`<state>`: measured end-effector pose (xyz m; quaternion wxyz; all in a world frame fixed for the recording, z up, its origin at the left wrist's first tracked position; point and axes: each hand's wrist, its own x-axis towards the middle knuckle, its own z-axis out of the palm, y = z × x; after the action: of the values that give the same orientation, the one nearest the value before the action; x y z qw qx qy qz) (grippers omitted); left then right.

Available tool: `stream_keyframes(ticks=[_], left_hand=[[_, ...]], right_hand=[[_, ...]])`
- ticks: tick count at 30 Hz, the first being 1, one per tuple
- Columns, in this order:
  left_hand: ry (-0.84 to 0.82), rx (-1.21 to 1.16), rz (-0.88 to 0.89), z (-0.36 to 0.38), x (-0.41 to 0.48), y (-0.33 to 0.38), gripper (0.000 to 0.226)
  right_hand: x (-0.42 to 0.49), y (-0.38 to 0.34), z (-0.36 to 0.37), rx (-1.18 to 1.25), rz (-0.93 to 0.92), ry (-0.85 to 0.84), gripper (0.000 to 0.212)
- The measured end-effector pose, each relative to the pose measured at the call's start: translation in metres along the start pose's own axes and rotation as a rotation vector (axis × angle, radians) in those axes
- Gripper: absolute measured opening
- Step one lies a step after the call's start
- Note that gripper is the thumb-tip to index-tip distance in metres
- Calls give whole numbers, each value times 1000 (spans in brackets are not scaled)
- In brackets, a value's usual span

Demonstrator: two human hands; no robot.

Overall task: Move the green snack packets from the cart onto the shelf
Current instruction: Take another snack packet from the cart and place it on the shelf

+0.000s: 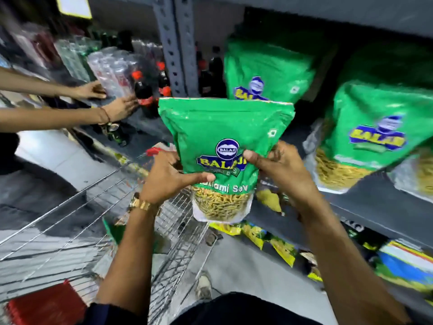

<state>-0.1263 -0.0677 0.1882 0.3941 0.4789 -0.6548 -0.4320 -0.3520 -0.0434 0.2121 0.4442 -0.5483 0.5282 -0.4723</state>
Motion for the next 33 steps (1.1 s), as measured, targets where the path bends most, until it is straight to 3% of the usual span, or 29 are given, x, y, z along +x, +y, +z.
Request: stream_keyframes(ticks=[1, 4, 9, 12, 15, 19, 24, 26, 33], left_hand=[[-3, 0, 29, 15, -1, 6, 33], [-29, -29, 82, 79, -4, 29, 32], [-130, -107, 118, 196, -11, 67, 32], [-173, -136, 107, 259, -11, 87, 56], [-219, -122, 152, 320, -12, 117, 34], [-196, -122, 180, 382, 2, 134, 21], [-120, -65, 201, 424, 28, 131, 20], [-122, -33, 167, 429, 36, 125, 33], [-262, -115, 149, 429, 55, 118, 30]], right_hand=[[-11, 2, -14, 16, -14, 15, 36], [-55, 3, -69, 85, -67, 100, 15], [-119, 6, -164, 66, -93, 315, 22], [-146, 13, -221, 33, -110, 445, 24], [-160, 27, -280, -31, -111, 557, 35], [-153, 33, -339, -29, -112, 598, 22], [-133, 50, -372, -13, -105, 570, 22], [-131, 59, -374, 15, -88, 575, 16], [-136, 74, -364, 59, -107, 639, 33]])
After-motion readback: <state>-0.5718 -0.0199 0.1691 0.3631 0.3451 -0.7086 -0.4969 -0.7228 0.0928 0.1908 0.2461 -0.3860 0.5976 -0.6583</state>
